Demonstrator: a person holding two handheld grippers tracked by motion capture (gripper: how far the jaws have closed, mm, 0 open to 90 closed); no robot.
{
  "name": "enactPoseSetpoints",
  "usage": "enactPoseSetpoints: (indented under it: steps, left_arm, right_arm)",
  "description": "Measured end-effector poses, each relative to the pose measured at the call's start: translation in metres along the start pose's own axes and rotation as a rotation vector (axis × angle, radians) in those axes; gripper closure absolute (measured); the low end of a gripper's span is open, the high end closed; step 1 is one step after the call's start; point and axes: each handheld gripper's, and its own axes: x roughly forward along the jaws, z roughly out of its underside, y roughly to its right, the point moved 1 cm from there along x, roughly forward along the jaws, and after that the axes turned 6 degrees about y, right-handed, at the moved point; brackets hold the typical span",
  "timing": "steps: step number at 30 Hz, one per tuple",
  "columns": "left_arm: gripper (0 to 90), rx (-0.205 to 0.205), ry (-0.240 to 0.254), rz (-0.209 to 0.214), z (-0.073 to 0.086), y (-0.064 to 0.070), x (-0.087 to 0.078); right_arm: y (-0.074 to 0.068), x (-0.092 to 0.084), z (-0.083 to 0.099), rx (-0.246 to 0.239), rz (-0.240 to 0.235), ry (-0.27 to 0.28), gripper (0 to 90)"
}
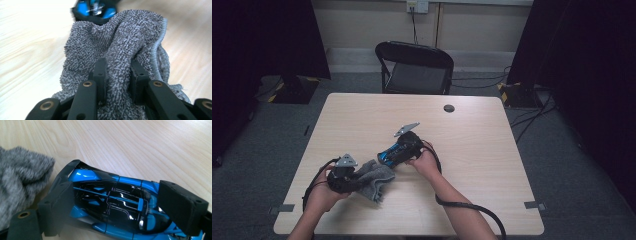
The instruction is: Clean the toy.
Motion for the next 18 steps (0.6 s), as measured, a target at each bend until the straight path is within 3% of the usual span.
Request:
enactPoseSetpoints:
  steps: [4,9,13,15,18]
  left_arm:
    - [70.4,-0.039,0.02,-0.034,0.001,-0.012,-0.002]
    - [69.7,-0.076,0.026,-0.046,0.003,-0.024,-0.004]
    - [68.6,-0.089,0.029,-0.075,0.004,-0.03,-0.005]
    - [68.5,-0.089,0.033,-0.095,0.004,-0.034,-0.006]
    - [68.7,-0.123,0.061,-0.153,0.001,-0.042,-0.01]
  right_arm:
    - [-0.001,0.003,0.001,-0.087,0.01,-0.02,10.7]
    - [0.005,0.009,0.006,-0.052,-0.006,-0.002,0.4]
    - [0.009,0.01,0.006,-0.051,-0.022,0.003,0.0]
    - [0.009,0.011,0.007,-0.049,-0.025,0.011,0.0]
    - [0.009,0.011,0.009,-0.05,-0.026,0.031,0.0]
